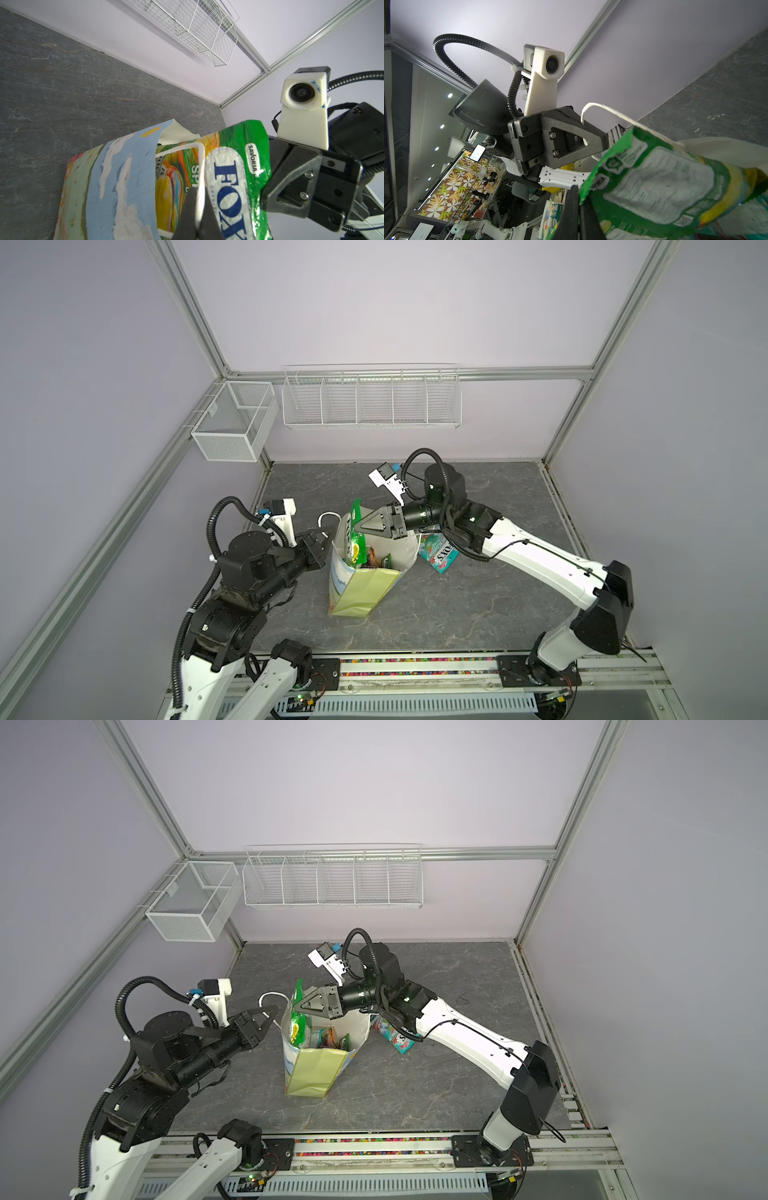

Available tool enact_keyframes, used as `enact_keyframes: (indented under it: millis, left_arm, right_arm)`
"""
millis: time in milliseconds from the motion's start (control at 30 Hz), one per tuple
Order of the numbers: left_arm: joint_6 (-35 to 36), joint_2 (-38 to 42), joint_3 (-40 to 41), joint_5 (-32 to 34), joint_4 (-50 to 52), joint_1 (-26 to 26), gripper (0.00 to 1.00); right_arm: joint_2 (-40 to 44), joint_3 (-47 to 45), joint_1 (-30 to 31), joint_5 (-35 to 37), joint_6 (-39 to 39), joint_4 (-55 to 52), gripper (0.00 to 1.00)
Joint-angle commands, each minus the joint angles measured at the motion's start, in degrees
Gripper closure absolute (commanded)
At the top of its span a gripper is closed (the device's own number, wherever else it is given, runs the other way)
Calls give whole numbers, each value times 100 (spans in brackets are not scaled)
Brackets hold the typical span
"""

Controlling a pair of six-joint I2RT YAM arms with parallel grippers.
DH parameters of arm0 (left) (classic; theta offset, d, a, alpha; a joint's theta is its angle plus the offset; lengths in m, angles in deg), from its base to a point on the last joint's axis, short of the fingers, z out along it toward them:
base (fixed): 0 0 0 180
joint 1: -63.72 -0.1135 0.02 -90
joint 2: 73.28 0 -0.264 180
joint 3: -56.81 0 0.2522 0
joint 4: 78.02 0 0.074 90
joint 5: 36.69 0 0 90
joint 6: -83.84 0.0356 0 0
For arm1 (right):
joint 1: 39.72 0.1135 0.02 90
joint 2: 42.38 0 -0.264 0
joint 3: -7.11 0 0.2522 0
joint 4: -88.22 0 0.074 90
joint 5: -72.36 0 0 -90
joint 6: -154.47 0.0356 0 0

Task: Place the snacks into the paper bag
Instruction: Place the snack in the paper bag.

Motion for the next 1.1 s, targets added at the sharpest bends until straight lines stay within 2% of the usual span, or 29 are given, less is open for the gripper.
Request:
enact_keyframes:
  millis: [0, 767, 900, 1000, 1067]
  left_arm:
    - [90, 107, -187, 48, -139, -27, 100]
    - [102, 151, -179, 101, -95, -26, 100]
    - [103, 160, -179, 108, -93, -28, 100]
    - [99, 169, -179, 118, -86, -26, 100]
    - [106, 169, -205, 129, -71, -24, 100]
  right_arm:
    - [21, -122, 44, -124, 61, 380, 93]
    - [38, -198, -30, 8, -59, 92, 91]
    - [40, -181, -31, 25, -68, 28, 80]
    - [55, -160, -31, 52, -77, -11, 63]
    - [75, -122, -28, 61, -88, -54, 55]
